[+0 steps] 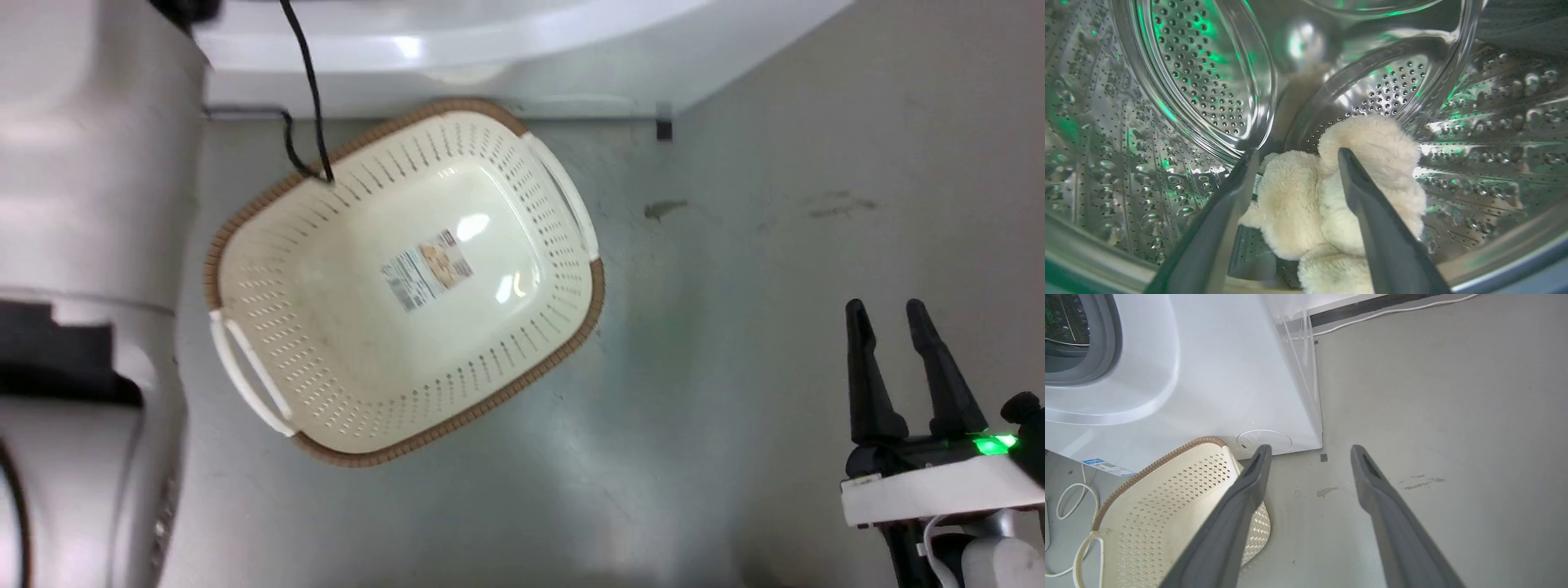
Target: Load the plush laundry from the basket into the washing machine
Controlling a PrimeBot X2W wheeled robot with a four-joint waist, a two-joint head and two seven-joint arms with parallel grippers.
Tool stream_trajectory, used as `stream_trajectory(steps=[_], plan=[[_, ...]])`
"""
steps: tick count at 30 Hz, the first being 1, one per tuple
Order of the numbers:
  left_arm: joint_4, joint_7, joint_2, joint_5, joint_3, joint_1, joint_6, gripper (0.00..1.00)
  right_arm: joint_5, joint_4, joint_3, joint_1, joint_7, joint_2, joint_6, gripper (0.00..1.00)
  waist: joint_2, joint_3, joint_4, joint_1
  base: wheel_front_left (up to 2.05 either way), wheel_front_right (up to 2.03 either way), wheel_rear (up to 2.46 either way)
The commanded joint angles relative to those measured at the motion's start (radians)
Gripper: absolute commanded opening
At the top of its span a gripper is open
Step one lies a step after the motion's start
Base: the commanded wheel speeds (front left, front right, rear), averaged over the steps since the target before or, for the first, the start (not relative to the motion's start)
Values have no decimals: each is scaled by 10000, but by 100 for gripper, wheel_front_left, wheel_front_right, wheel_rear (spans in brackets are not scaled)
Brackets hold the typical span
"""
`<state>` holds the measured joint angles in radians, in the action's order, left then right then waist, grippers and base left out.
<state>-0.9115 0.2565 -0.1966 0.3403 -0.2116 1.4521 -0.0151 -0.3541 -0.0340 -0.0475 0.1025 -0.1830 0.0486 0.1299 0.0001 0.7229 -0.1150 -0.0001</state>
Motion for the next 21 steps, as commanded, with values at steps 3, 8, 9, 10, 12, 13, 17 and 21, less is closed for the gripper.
stream_trajectory(steps=[3,8,9,10,12,13,17,21], plan=[[351,51,183,-89,47,-787,-54,100,70,5,-125,187,103,16,8,100,-1,-616,321,1,0,0,0],[543,52,462,-47,102,-1794,-51,100,106,111,-209,107,239,16,8,100,-1,-1309,523,1,0,0,0],[550,52,516,-42,92,-1974,-46,100,111,133,-225,82,262,16,8,100,-1,-1450,564,1,0,0,0],[567,52,565,-33,89,-2144,-42,100,113,150,-239,57,279,16,8,100,-1,-1585,600,1,0,0,0],[578,52,671,-11,62,-2508,-20,100,128,190,-281,-14,316,16,8,100,-1,-1881,692,1,0,0,0],[562,52,726,12,48,-2695,-5,100,141,216,-301,-51,335,16,8,100,-1,-2048,744,1,0,0,0],[581,52,867,134,51,-3414,21,100,158,234,-342,-249,413,16,8,100,-1,-2650,903,1,0,0,0],[933,52,934,323,223,-4246,52,100,126,278,-360,-469,483,16,8,100,-1,-3261,1043,1,0,0,0]])
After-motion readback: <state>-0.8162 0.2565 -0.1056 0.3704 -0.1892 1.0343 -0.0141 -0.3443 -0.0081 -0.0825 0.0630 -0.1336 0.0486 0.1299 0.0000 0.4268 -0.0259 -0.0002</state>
